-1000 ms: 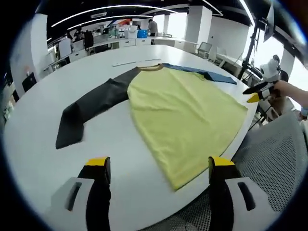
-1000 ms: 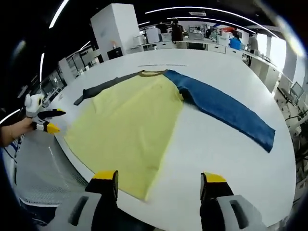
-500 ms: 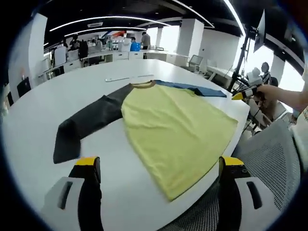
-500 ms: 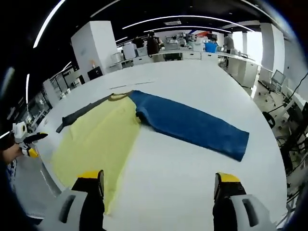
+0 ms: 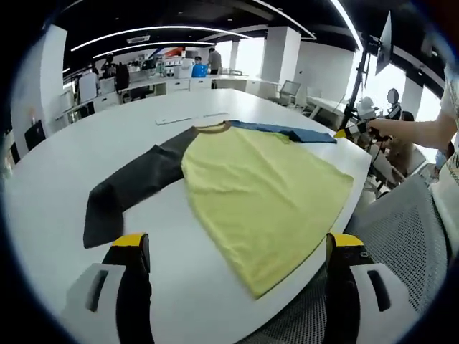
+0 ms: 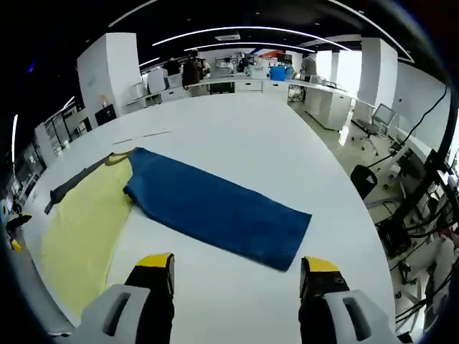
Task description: Fold the garment on the visible template until the final outline fits inside the template.
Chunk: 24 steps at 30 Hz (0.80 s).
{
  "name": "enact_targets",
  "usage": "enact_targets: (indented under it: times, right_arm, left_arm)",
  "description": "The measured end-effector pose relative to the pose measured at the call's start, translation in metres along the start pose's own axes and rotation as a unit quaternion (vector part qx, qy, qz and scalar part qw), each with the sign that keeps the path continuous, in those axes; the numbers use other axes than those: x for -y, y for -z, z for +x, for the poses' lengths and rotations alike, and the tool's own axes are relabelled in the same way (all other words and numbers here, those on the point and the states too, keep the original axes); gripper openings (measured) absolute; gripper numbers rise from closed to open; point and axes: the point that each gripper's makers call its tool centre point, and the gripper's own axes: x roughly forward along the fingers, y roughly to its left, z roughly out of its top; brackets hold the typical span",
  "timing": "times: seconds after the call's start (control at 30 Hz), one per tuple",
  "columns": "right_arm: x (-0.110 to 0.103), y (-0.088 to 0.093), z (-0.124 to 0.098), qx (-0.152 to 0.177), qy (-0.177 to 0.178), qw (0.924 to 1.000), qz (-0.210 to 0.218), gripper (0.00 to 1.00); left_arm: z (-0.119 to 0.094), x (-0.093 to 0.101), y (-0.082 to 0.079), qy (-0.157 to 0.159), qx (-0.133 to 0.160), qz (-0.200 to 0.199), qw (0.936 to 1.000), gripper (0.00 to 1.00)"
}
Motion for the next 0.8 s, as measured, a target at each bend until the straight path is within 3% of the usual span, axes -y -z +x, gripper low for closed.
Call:
enact_targets:
  times: [0.33,0.6,0.8]
  right_arm:
    - [0.026,0.009,0.015,-0.019,0.037,0.9987,0.029,0.38]
    - [0.038,0.013,0.021,-0.033,0.057,0.9969,0.043,0.25]
    - [0.039,0.016,0.024,-0.04,0.057,0.9965,0.047,0.21]
  left_arm:
    - [-0.003,0.002,-0.014,0.005,0.014,0.005,0.9999,0.99]
    - [-0.005,0.001,-0.023,-0.001,0.02,0.017,0.9997,0.99]
    - [-0.005,0.001,-0.023,0.0,0.019,0.02,0.9996,0.99]
